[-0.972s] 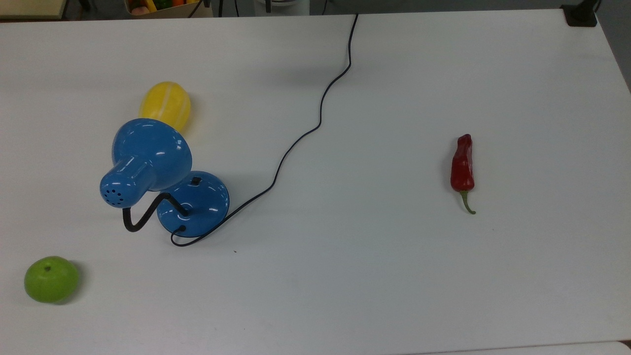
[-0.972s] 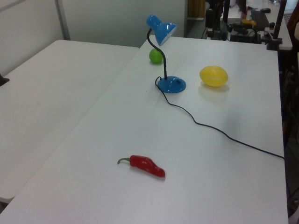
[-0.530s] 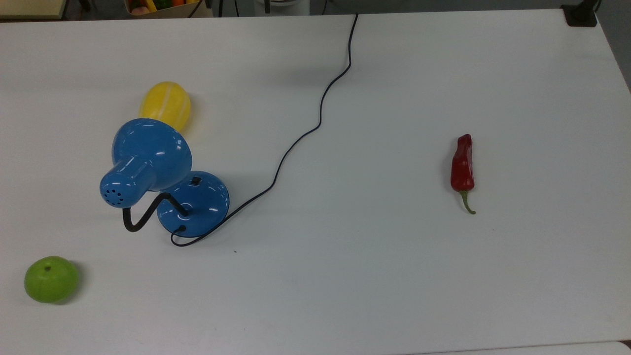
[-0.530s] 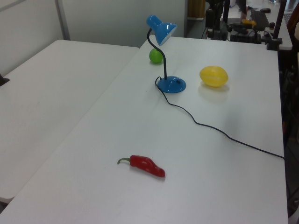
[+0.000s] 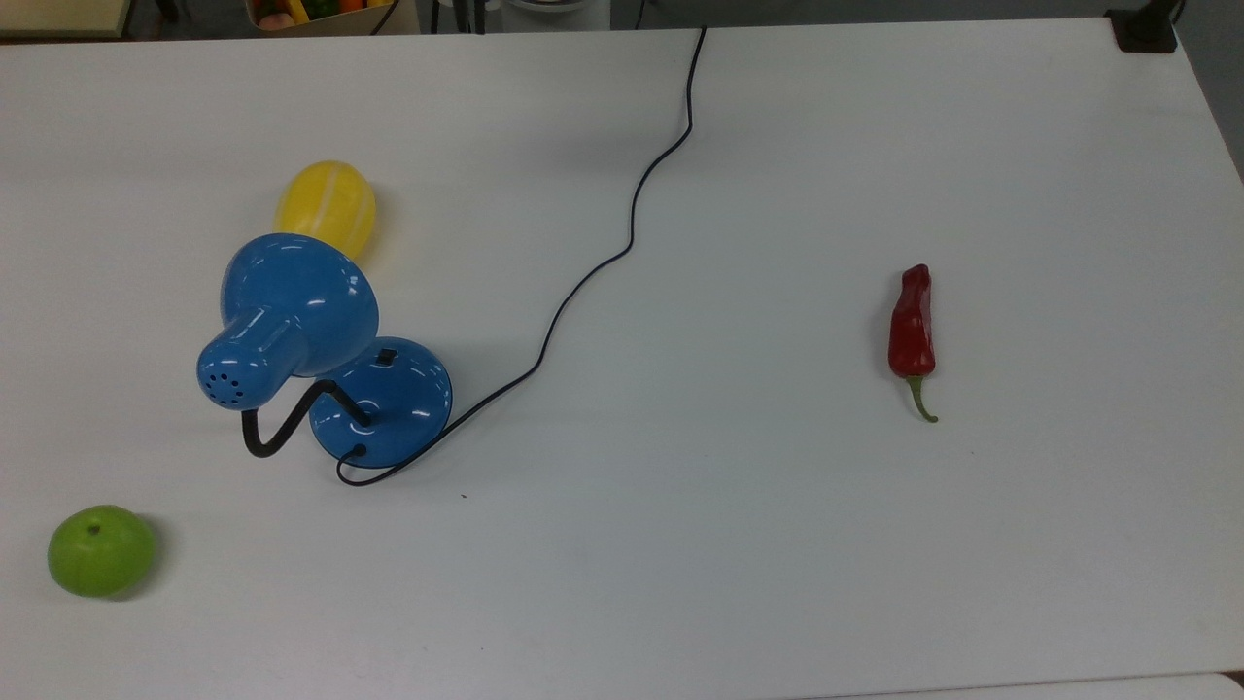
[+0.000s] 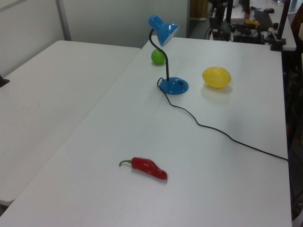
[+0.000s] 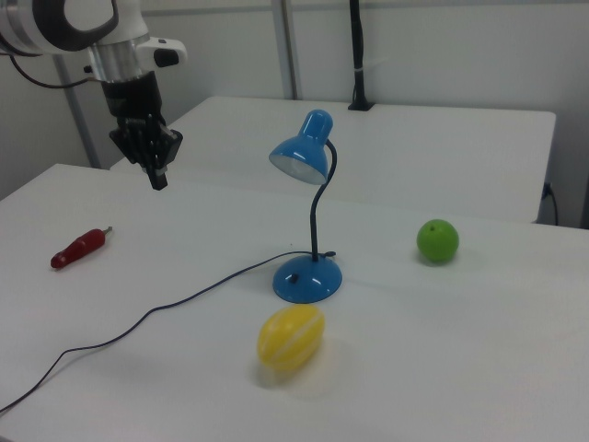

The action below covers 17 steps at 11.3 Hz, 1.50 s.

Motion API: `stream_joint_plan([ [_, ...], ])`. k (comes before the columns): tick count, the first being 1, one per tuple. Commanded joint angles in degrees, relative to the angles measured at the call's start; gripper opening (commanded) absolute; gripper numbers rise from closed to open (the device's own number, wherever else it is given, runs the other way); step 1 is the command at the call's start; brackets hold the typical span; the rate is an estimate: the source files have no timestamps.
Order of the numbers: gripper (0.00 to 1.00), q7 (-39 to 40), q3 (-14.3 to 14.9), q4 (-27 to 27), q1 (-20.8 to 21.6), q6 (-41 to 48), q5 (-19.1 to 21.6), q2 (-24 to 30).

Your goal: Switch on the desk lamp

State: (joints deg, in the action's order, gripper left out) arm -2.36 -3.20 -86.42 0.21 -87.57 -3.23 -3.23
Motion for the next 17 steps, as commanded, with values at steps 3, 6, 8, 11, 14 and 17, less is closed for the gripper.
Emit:
stream_joint_plan([
  [3, 0.00, -1.15, -0.84, -3.05, -1.26, -5.13, -1.08, -0.36],
  [6, 0.00, -2.90, -0.93, -5.95, -3.54, -10.59, -0.99, -2.21],
  [8, 0.00, -7.46, -0.93, -7.96, -4.16, -15.59, -0.91, -4.14],
  [11, 0.00, -14.06, -0.93, -13.41, -5.13, -26.13, -0.99, -6.16],
  [14, 0.00, -17.15, -0.84, -15.09, -5.48, -33.35, -1.08, -9.76],
  [17, 0.00, -17.85, -0.84, -15.18, -6.54, -40.38, -1.52, -14.33],
])
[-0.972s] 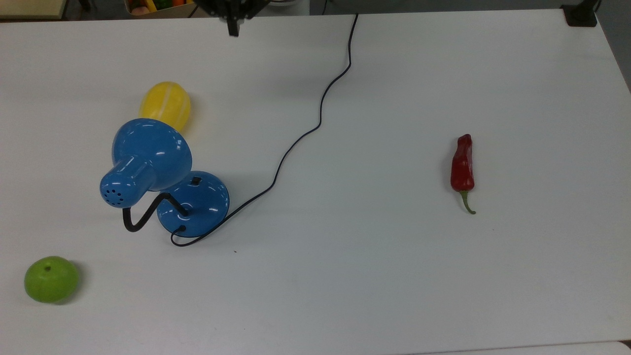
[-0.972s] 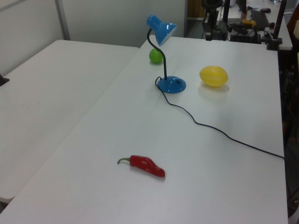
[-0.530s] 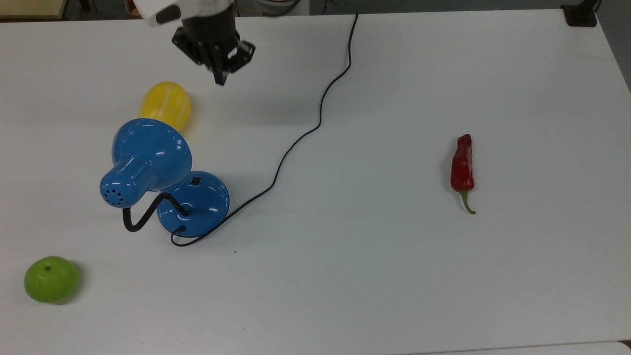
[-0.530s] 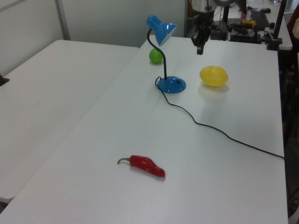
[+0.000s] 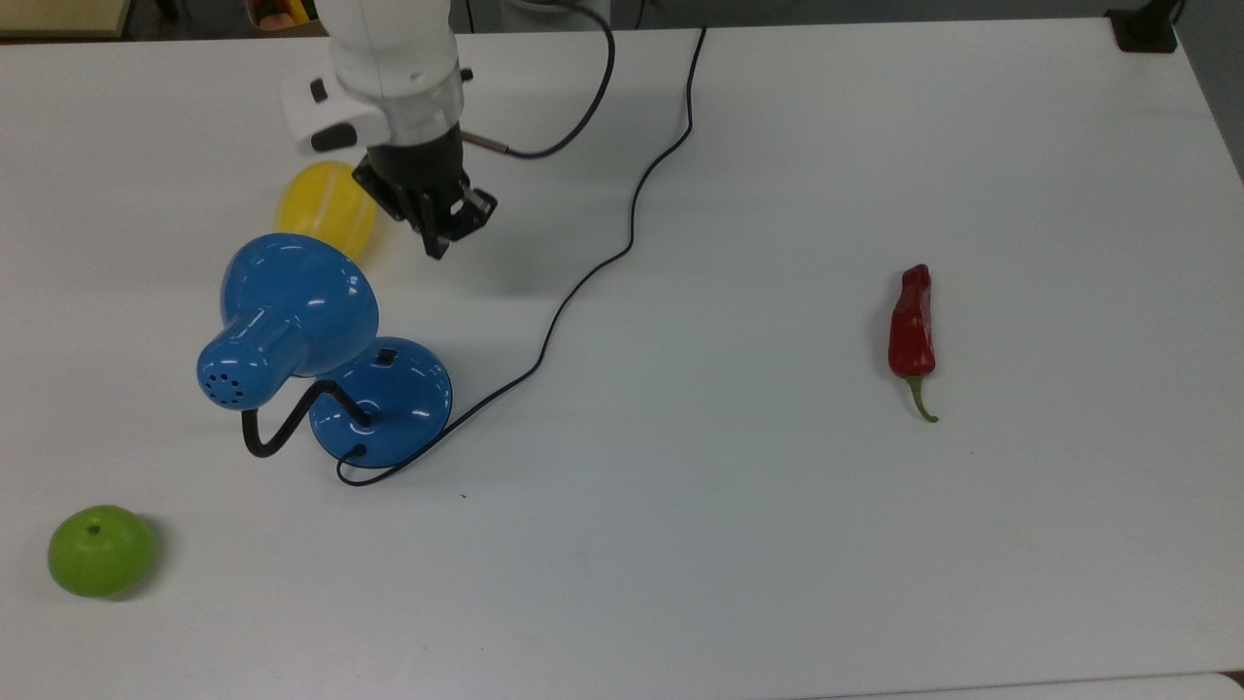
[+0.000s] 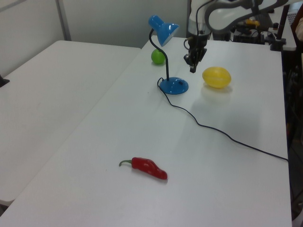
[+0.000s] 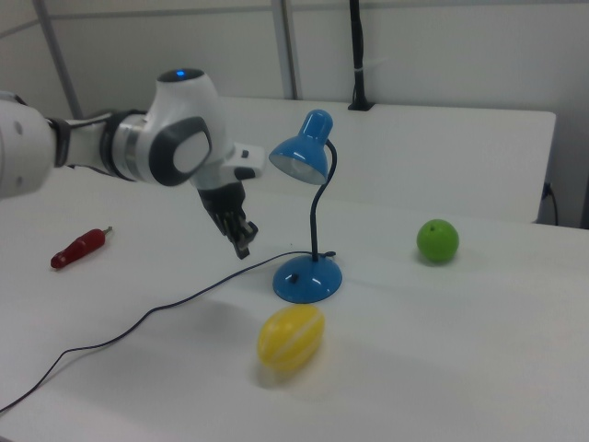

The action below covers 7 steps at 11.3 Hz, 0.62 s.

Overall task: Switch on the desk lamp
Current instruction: 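Move the gripper down toward the switch on the blue lamp base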

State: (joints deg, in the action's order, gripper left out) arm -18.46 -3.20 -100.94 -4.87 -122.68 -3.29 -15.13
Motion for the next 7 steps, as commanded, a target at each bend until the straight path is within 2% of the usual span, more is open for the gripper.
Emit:
stream_joint_plan([
  [1, 0.00, -1.76, -0.84, -0.57, -1.72, -7.64, -1.55, -3.66],
  [3, 0.00, -1.76, -0.84, -0.48, -2.60, -13.17, -1.72, -6.04],
  [5, 0.00, -1.76, -0.84, -0.39, -3.04, -17.06, -6.09, -7.54],
  [7, 0.00, -1.41, -0.84, 0.04, -3.22, -17.33, -9.62, -9.03],
])
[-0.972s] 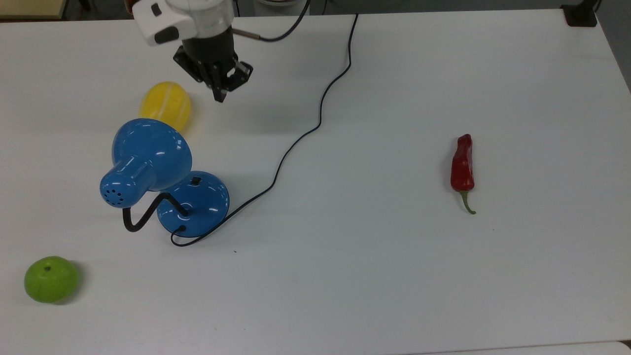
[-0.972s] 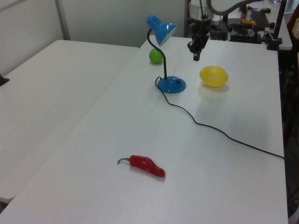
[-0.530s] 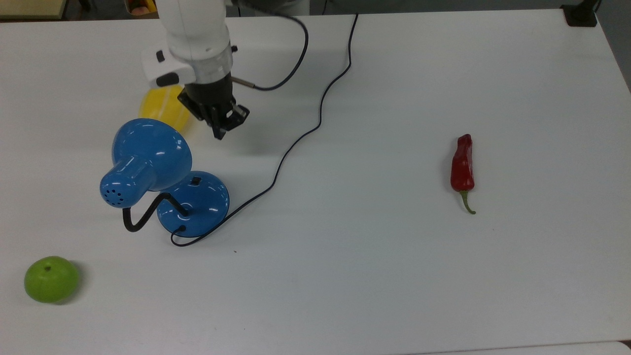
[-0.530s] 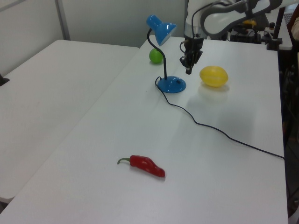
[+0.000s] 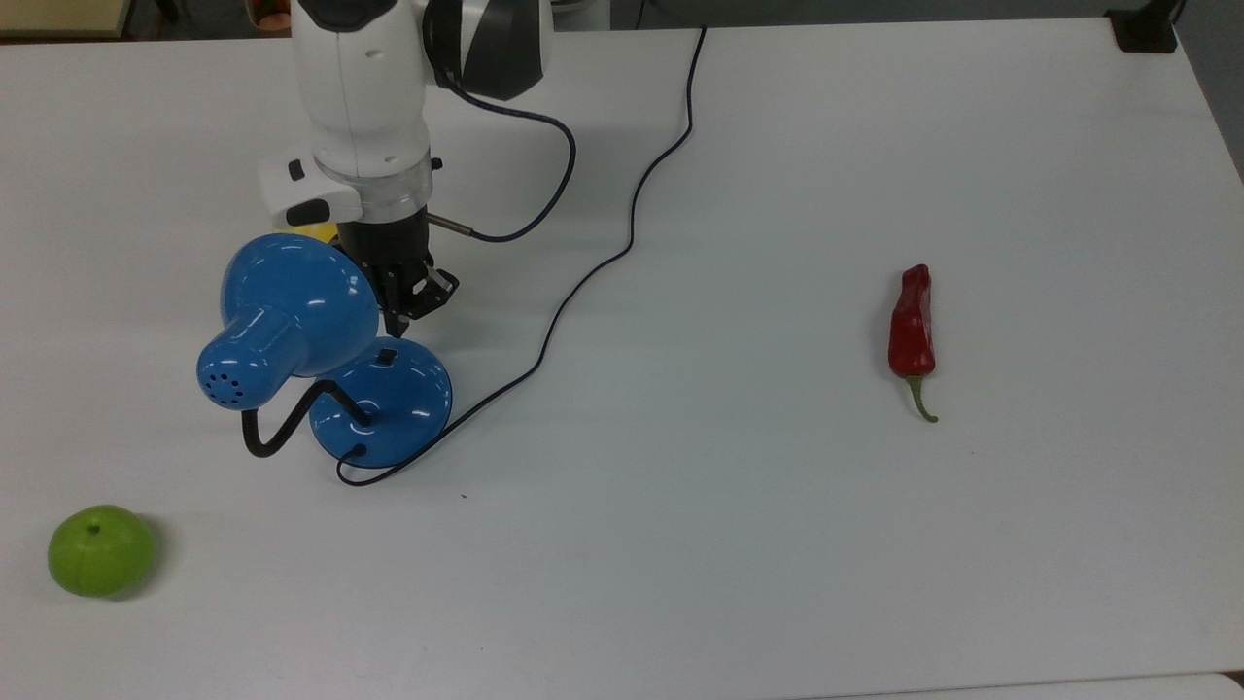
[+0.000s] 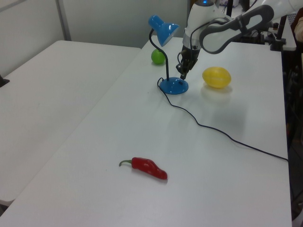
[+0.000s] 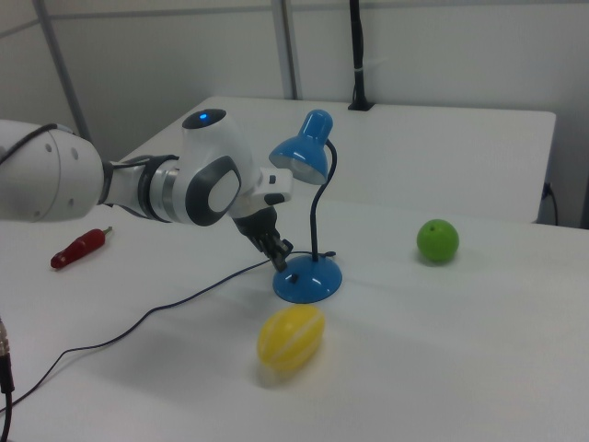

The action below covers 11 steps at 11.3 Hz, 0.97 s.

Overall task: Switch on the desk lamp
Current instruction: 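Move the gripper down toward the switch on the blue lamp base, then press down on the lamp base switch with the gripper fingers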

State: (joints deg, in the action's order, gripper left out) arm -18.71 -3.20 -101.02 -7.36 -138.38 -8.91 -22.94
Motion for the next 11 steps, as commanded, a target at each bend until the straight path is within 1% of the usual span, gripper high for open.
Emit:
stream_joint_plan([
  [1, 0.00, -0.98, -0.85, 0.13, -1.25, -2.76, -4.62, -1.49],
  [4, 0.00, -0.54, -0.85, 0.13, -1.69, -6.28, -4.98, -2.28],
  [6, 0.00, -0.36, -0.93, 0.13, -1.78, -6.55, -6.90, -2.46],
  [11, 0.00, -0.36, -0.85, 0.21, -1.69, -8.22, -7.70, -3.34],
])
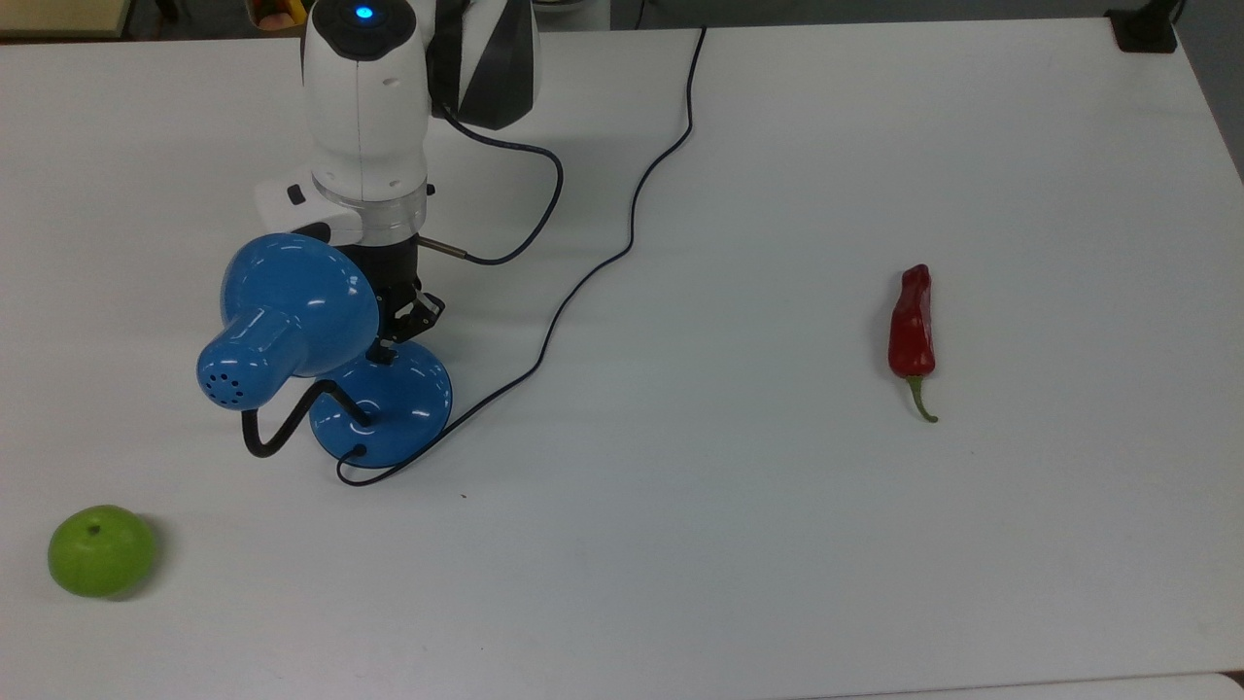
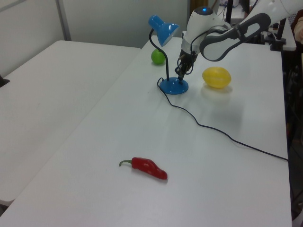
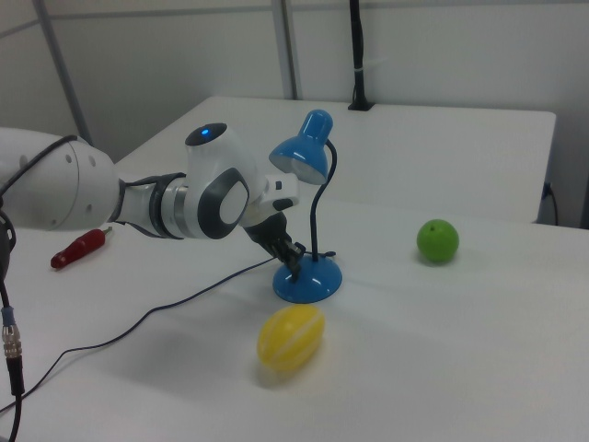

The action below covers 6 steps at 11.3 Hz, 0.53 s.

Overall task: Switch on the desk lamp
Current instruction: 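Press down on the lamp base switch with the gripper fingers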

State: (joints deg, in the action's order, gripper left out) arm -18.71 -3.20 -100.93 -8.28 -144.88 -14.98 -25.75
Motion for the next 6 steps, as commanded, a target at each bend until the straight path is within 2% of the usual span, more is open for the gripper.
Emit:
stream_joint_plan([
  [1, 0.00, -0.36, -0.84, 0.12, -0.77, -1.81, -1.90, -0.96],
  [6, 0.00, -0.45, -0.84, 0.12, -0.77, -1.81, -2.25, -1.58],
])
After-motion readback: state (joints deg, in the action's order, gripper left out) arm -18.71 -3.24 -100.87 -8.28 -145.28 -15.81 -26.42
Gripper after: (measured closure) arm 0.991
